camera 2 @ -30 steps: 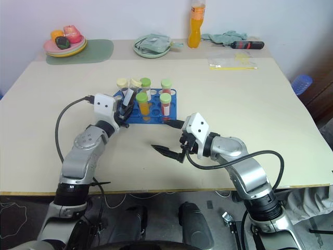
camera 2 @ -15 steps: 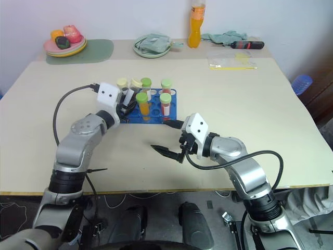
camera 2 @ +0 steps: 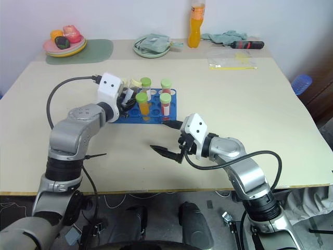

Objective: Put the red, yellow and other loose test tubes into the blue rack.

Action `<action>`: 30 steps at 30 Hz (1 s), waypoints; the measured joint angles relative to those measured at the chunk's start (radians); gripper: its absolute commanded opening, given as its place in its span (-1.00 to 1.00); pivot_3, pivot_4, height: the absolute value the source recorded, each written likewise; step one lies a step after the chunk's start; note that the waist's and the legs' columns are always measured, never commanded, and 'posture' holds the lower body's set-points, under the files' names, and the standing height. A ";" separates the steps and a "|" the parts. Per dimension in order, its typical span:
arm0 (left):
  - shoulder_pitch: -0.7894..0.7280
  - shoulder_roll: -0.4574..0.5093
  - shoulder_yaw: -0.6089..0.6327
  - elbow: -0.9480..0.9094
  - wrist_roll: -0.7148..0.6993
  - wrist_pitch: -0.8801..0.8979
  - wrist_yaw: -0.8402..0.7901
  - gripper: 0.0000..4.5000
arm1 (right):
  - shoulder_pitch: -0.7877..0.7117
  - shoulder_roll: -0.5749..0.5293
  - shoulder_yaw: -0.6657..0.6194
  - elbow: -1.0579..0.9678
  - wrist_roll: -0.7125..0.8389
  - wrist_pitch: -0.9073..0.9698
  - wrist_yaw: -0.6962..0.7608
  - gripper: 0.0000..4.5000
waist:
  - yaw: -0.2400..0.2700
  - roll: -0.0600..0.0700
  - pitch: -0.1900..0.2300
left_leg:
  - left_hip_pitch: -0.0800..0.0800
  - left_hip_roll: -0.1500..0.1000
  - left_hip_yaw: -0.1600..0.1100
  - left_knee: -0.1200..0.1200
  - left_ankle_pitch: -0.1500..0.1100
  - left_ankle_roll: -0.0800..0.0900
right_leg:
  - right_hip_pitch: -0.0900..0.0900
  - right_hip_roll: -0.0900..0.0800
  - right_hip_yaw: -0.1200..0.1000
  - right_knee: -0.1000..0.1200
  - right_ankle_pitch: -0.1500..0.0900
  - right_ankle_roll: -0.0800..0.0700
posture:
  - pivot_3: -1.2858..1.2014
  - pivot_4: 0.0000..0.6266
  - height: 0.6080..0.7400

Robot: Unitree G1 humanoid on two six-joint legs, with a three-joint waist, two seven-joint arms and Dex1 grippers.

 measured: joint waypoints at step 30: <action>0.347 -0.091 0.088 -0.074 0.009 -0.678 0.047 -0.63 | -0.006 0.000 0.002 0.001 -0.001 -0.002 0.011 1.00 | 0.005 0.000 0.000 | 0.000 0.000 0.001 0.000 0.000 0.000 | 0.000 -0.001 0.000 0.000 0.000 0.000 | 0.03 -0.52 1.00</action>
